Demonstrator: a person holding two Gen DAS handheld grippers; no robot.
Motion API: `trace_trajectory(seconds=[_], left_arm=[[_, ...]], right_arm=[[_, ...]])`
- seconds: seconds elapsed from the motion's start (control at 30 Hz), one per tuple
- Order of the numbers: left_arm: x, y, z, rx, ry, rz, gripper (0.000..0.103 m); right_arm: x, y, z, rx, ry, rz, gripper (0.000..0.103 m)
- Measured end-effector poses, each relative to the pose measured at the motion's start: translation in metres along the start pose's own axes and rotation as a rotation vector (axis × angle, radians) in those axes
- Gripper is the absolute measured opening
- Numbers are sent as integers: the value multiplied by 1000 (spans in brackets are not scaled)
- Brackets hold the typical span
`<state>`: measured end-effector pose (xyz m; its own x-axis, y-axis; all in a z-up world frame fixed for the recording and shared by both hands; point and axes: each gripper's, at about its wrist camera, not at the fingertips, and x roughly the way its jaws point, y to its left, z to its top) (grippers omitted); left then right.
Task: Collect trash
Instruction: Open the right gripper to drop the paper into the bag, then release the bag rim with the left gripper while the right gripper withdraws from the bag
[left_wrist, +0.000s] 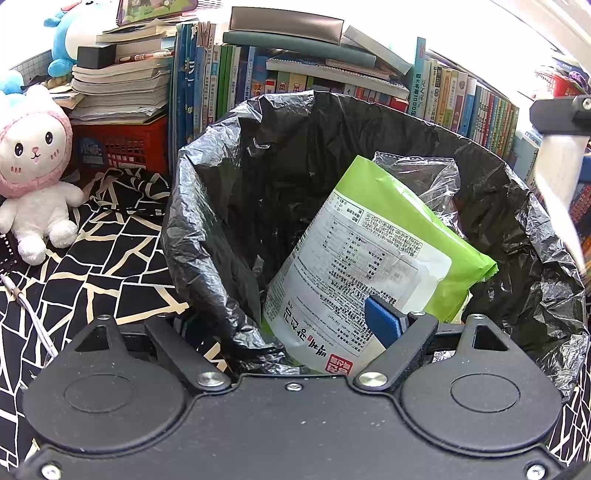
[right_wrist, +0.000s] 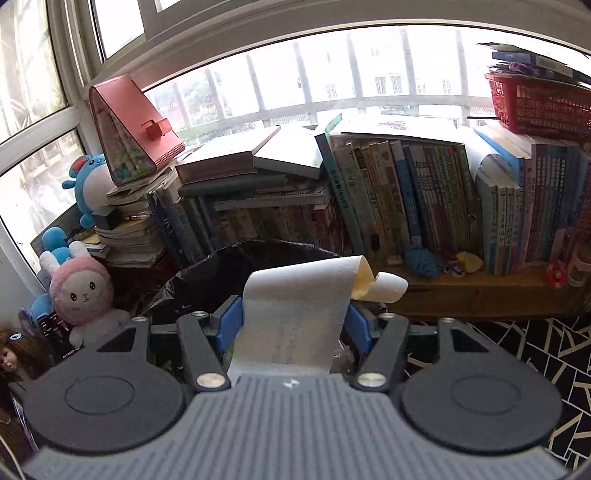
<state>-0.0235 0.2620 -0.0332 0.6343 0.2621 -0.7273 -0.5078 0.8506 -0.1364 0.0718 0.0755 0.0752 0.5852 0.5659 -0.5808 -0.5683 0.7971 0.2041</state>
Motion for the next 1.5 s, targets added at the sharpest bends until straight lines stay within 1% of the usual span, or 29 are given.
trace_trajectory(seconds=[0.13,0.3,0.5,0.77,0.93,1.03,1.1,1.17,1.27,1.33,1.5], left_arm=[[-1,1,-1,-2,-1,-4,85],[-1,1,-2,-1,1,-8,85],[-1,1,-2,-1,1,-8,85],[-1,1,-2,-5,10,-3,85],[1,3,0,-19,57,2,84],[2,1,3,10,93,20,84],[-2,-2,4,40,91,40,84],[-8,-3,5,51,80,44,84],[-16,-1,8,44,82,48,84],[-21,2,8,39,87,47,84],[-36,9,7,28,87,45,84]], right_arm=[[4,3,-5,-8,17,9,66],[7,6,-8,-25,25,12,77],[9,6,-10,-18,38,14,85],[3,0,-14,7,29,-3,91],[-9,-6,-18,18,7,-27,95],[-19,-12,-21,26,-14,-43,100],[-26,-16,-23,41,-24,-48,103],[-33,-20,-25,58,-36,-57,103],[-46,-23,-29,68,-55,-80,103],[-52,-26,-32,78,-51,-86,103],[-70,-33,-44,106,-84,-117,103]])
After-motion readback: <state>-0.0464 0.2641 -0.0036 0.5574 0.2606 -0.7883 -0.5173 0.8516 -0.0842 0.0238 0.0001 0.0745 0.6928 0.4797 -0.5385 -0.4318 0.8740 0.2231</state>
